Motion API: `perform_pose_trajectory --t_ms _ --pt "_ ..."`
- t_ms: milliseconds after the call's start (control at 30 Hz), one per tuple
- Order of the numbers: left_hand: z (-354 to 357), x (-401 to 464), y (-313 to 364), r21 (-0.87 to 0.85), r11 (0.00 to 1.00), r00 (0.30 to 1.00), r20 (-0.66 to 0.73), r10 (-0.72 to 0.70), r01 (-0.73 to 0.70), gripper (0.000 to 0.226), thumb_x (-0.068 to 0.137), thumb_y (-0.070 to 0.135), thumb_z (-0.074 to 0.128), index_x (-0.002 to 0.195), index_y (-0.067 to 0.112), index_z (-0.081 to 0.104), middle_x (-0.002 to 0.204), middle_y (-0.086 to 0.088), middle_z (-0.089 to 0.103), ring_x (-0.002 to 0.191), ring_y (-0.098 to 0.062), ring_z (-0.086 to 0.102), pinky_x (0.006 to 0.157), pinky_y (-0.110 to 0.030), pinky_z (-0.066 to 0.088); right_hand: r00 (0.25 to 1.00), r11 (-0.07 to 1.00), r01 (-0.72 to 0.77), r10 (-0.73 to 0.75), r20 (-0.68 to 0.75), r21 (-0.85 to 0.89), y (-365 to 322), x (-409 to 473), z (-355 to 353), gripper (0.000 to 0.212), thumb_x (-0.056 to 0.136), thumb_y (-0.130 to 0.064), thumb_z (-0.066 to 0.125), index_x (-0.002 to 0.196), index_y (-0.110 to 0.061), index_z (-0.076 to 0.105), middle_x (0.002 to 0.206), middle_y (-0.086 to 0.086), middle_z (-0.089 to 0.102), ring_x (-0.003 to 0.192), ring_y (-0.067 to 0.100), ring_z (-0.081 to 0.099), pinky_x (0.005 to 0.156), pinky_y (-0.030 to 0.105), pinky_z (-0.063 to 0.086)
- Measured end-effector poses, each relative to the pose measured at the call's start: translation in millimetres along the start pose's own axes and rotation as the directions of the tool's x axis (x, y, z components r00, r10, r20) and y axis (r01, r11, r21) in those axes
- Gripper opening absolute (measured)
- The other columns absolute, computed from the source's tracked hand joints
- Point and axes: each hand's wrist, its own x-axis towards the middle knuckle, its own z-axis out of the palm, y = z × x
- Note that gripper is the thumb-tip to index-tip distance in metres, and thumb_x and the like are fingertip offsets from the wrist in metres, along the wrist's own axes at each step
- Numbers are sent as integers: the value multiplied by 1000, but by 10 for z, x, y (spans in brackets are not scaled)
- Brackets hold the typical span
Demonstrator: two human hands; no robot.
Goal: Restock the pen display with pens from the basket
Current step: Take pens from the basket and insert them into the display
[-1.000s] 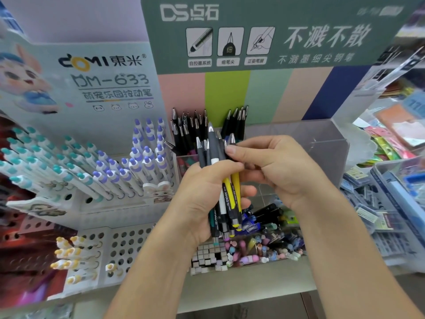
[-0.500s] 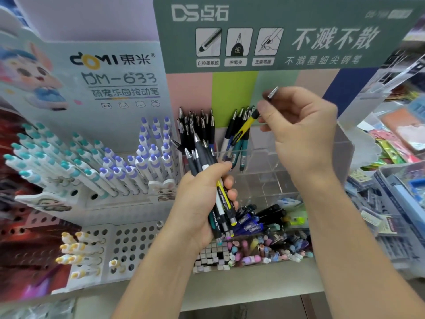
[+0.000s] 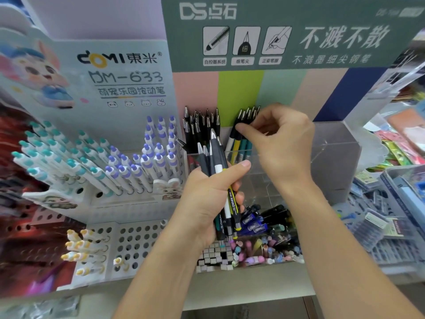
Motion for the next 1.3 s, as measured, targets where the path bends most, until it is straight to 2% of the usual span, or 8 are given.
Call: perform_pose_trajectory --t_ms 67,167,367,700,833,967,1133,1300 --pt "1 20 -15 51 998 1000 -15 22 -22 25 83 17 79 74 12 56 56 -4 48 45 -18 45 44 -26 43 996 995 -80 78 37 64 -131 -71 -124 24 80 -39 84 74 -18 73 63 -8 68 54 1 58 56 17 47" --pt "23 44 -30 167 981 995 -4 104 -102 23 84 15 77 76 11 56 55 -3 48 46 -21 45 44 -27 41 919 954 -266 209 335 134 -286 -207 -246 33 75 -50 83 74 -18 77 65 -1 72 53 6 60 54 24 51" --pt "104 59 -25 340 927 987 38 154 -158 20 81 23 78 81 13 61 54 4 52 47 -17 49 44 -25 42 852 884 -429 326 411 188 -251 -218 -253 11 79 -16 84 75 -9 77 58 4 69 48 7 57 47 20 45" --pt "155 24 0 -129 984 992 44 -122 127 45 78 58 73 77 13 65 58 -1 46 43 -15 45 42 -24 43 728 577 -682 473 497 449 -187 -149 -252 15 84 -16 79 79 -5 70 58 1 59 45 8 51 41 16 46" --pt "81 42 16 -231 966 994 13 -113 113 27 83 40 74 74 15 76 56 1 44 41 -12 44 38 -22 41 855 560 -509 417 308 654 -225 -89 -296 12 89 -16 74 84 -6 70 65 2 62 53 10 54 46 16 49" --pt "44 16 6 -166 986 993 -113 -44 25 30 87 39 73 89 12 60 55 1 46 44 -14 44 41 -25 41 976 744 -194 214 48 639 -268 43 -322 10 94 -14 71 84 -11 74 68 0 69 61 13 64 57 23 55" --pt "-9 12 -20 -59 997 980 -193 46 -58 36 89 40 72 100 7 63 57 -1 51 47 -15 47 43 -27 44 998 907 34 -5 -70 421 -233 139 -224 4 93 -16 73 90 -15 77 74 0 73 68 21 71 61 32 59" --pt "-59 31 -18 -14 997 965 -252 74 -80 56 88 41 74 121 -2 60 63 -1 55 47 -15 51 45 -26 46 996 955 88 -76 -53 283 -170 108 -36 13 84 -13 81 93 -21 76 81 -12 74 74 4 71 71 23 58"
